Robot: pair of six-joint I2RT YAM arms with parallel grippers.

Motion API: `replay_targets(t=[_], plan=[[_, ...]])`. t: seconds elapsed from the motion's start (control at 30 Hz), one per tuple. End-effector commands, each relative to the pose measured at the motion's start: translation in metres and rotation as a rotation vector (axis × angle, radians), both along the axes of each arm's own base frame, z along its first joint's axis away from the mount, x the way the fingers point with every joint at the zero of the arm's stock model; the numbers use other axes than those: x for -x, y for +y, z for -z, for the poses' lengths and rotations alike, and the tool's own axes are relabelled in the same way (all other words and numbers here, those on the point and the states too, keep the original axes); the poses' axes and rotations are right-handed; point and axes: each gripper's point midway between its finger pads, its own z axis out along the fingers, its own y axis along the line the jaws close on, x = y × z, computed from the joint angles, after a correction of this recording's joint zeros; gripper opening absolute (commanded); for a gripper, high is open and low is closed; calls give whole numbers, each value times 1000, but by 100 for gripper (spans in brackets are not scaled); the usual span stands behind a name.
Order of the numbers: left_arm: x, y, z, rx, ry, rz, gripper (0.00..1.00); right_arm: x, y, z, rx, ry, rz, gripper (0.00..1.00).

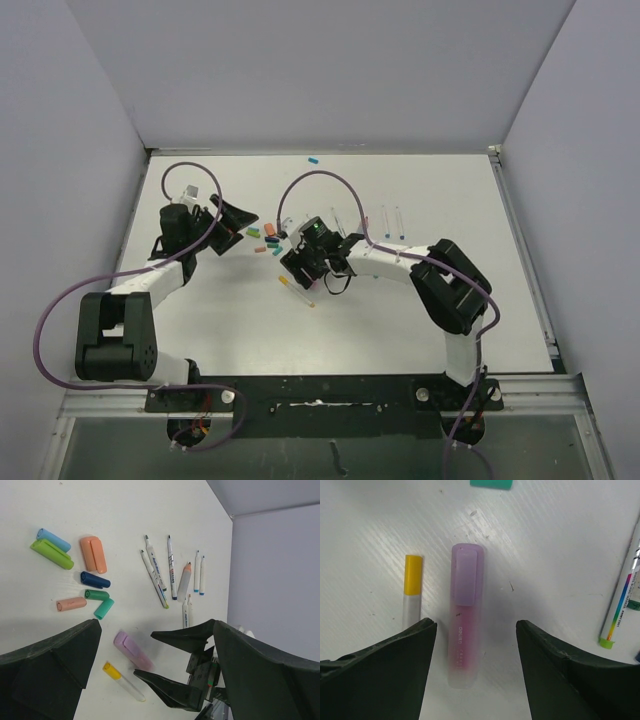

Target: Open the pen caps

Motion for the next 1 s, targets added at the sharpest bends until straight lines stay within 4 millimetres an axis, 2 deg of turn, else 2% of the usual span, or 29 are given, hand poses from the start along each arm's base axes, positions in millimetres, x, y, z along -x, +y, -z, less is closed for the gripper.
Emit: replay_targets(t=[0.0,0.53,0.6,0.8,0.87,0.97], plan=[[-7,-4,-25,-5,-94,32,98,-9,7,-7,-10,-36,2,65],[-5,-8,-26,-4,-83,44,98,0,5,17,27,15,-15,52],[-4,-9,-27,-8,-83,45,98,2,5,19,32,21,-19,46],[-2,-18,-26,-38,-74,60,98,3,1,20,39,23,-11,18],[-2,-26,-25,-49,-72,69,98,-1,0,14,26,15,3,9],[-1,-43,-21,-68,-64,95,98,-11,1,-7,-51,3,33,5]])
